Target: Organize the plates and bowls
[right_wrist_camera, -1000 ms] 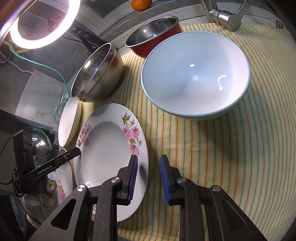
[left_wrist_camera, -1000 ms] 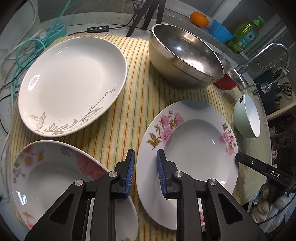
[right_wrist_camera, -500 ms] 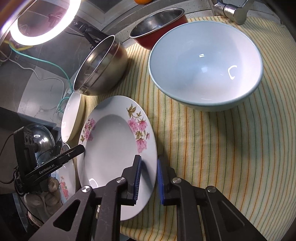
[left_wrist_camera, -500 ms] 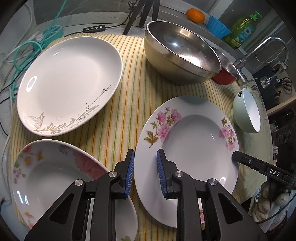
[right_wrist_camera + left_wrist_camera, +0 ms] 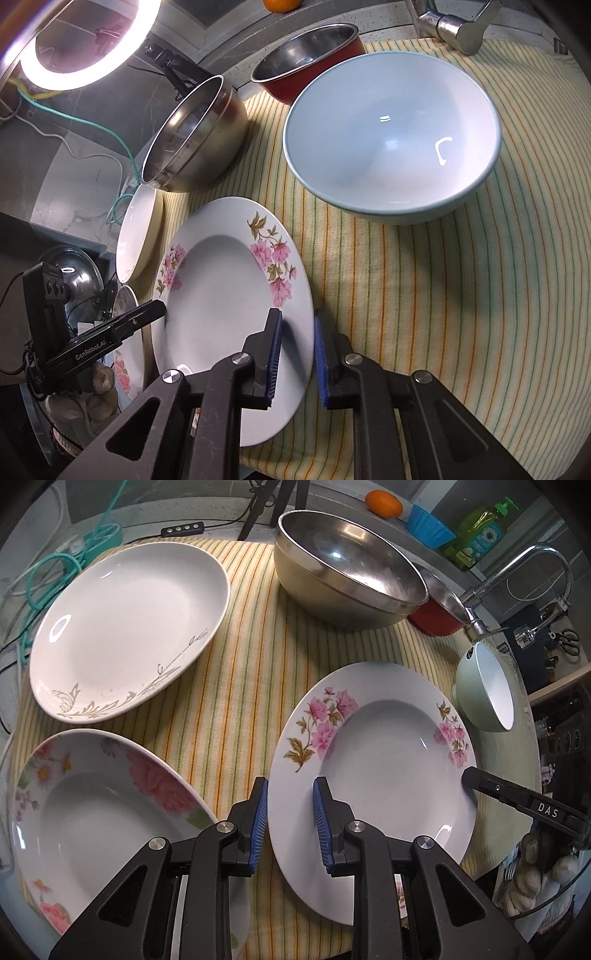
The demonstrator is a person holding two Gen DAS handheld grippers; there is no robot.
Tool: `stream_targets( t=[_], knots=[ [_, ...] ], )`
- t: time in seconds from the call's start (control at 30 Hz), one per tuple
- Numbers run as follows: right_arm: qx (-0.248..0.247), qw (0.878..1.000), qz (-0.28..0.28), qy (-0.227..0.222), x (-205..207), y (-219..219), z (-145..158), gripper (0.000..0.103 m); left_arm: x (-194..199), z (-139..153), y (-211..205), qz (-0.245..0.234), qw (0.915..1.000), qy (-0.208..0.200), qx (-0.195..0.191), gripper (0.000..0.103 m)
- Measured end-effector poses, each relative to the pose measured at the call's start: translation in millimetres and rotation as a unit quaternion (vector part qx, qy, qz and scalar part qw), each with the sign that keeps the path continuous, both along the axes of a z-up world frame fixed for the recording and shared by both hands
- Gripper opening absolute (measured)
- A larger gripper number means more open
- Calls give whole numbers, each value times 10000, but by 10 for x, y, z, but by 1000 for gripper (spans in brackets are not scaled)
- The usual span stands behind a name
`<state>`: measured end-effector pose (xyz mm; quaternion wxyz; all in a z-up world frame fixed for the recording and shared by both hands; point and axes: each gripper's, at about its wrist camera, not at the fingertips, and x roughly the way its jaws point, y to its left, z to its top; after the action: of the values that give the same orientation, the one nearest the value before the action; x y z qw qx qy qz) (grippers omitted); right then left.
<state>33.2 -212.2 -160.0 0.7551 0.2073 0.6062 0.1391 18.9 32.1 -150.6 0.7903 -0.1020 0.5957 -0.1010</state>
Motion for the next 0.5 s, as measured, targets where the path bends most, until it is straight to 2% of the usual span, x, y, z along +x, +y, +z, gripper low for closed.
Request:
stream_targets(
  t=[0.5],
  knots=[
    [-33,10000,-1,39,-77,-190,-20,16,-165,28,-164,-75,10000,28,30,23]
  ],
)
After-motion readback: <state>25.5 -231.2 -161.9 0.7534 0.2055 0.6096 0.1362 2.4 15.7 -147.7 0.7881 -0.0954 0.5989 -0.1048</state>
